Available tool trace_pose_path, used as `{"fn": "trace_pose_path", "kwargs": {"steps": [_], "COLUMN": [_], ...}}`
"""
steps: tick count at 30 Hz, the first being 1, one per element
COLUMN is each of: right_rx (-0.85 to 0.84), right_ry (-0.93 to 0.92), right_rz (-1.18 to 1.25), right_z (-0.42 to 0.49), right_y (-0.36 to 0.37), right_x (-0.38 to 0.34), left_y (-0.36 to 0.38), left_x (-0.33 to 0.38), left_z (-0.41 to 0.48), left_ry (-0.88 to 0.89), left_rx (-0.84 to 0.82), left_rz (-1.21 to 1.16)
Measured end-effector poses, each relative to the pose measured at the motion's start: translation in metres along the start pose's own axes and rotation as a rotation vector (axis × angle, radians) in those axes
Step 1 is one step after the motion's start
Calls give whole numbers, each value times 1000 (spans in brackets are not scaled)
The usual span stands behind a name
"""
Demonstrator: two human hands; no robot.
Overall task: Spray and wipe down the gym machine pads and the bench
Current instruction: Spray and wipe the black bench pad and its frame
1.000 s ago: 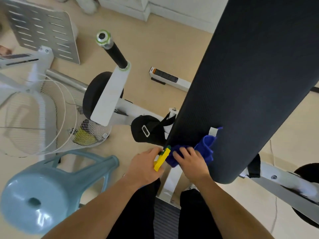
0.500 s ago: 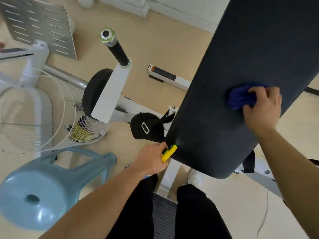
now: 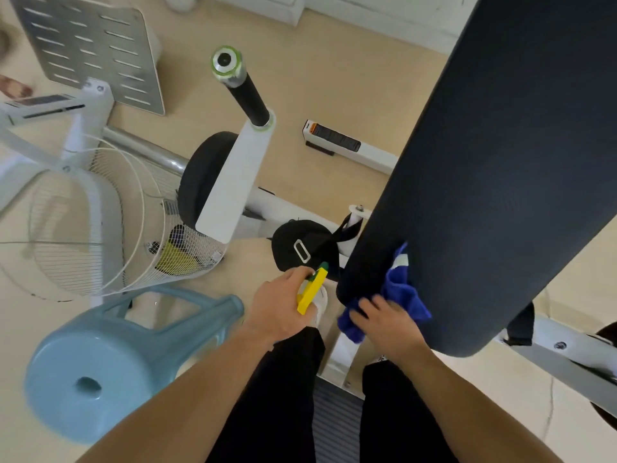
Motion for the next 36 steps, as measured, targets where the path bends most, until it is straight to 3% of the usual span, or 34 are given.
{"fn": "trace_pose_path", "kwargs": {"steps": [3,10,13,17,20,23,27,31,36], "right_rx": [-42,480,613,378,140,36,-138,-97,253], "right_ry": [-62,530,573,342,311,257,19,-42,393], "right_rz": [-102,-22,-9,-83,-46,-23,-80,-248,-398], "right_z": [-32,-3,44,99,101,93,87,93,98], "right_y": [6,-153,-186,-140,-85,-60,-45,-102,-226], "right_x": [11,145,139,69,23,-9,-24,7,126], "left_y": [-11,-11,-11,-3,-1,-4,-3,2,12], "left_x": [-4,0,-1,-14,-25,-30,-32,-32,-29], "left_z": [7,15,12,4,-3,-13,-19,-15,-2], "left_ry": [-35,-11,-14,-47,-64,-58,-58,-95,-78], "left_rx": [19,-19,-3,-10,2,27,19,-46,-98], "left_rz": [19,-9,-30,-68,-84,-106,-85,-97,-101]}}
Point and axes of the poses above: each hand's wrist, its own z-axis towards the middle knuckle, its own y-axis out of the palm, x = y × z, the point moved 7 cm from there along z, towards the middle knuckle, and after that the axes turned 4 degrees about -y, right-handed, at the moved point
